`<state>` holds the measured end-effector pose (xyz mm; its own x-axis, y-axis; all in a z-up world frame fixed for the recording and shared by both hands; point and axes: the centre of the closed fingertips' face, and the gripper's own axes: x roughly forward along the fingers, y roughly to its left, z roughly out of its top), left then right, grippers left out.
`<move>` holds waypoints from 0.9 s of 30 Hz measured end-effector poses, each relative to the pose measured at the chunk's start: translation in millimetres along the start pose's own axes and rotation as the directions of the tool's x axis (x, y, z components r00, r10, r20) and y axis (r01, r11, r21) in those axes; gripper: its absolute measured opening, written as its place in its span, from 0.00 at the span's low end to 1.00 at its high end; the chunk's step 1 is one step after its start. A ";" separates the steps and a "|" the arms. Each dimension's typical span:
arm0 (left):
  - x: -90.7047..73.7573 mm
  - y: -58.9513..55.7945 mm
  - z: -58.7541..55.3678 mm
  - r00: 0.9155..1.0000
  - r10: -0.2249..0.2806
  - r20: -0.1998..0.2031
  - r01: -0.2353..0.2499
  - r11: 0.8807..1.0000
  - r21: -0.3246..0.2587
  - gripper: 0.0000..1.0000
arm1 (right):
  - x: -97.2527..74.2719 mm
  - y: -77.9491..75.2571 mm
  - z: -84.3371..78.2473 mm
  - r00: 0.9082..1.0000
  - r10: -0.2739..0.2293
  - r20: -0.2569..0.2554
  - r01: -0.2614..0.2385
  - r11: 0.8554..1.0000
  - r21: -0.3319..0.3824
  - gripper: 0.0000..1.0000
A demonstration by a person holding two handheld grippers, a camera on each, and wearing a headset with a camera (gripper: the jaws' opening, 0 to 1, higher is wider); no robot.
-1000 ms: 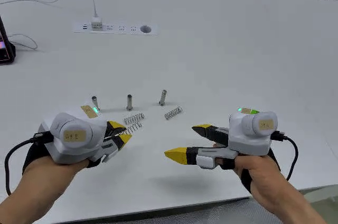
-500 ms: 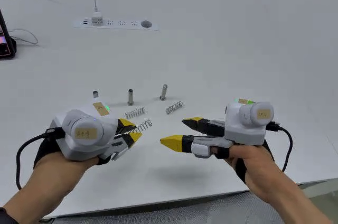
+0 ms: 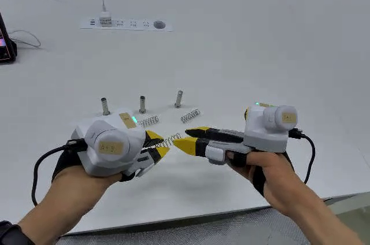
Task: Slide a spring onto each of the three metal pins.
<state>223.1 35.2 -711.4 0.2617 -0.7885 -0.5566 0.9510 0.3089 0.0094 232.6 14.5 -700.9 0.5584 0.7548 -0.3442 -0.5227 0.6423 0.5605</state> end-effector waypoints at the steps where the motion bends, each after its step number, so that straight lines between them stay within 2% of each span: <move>1: 0.6 -1.2 0.8 1.000 -0.003 0.000 0.003 1.000 0.004 0.10 | 0.3 0.9 -0.1 1.000 0.004 0.000 -0.004 1.000 0.005 0.31; 11: 1.2 -3.0 6.3 1.000 -0.010 0.008 0.010 1.000 0.012 0.10 | 1.7 8.7 -2.5 0.999 0.044 -0.003 -0.044 0.998 0.034 0.24; 19: 1.7 -2.1 2.9 1.000 -0.013 0.000 0.013 1.000 0.011 0.10 | 1.1 10.4 3.6 0.998 0.055 0.007 -0.055 0.998 0.032 0.19; 27: 2.5 -2.0 1.9 1.000 -0.015 -0.002 0.015 1.000 0.006 0.10 | 3.8 14.9 8.2 0.998 0.070 -0.006 -0.070 0.998 0.004 0.15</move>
<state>222.2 31.7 -711.2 0.2472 -0.7920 -0.5583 0.9558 0.2940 0.0062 232.2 25.9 -687.6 0.5169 0.7985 -0.3084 -0.5576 0.5875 0.5864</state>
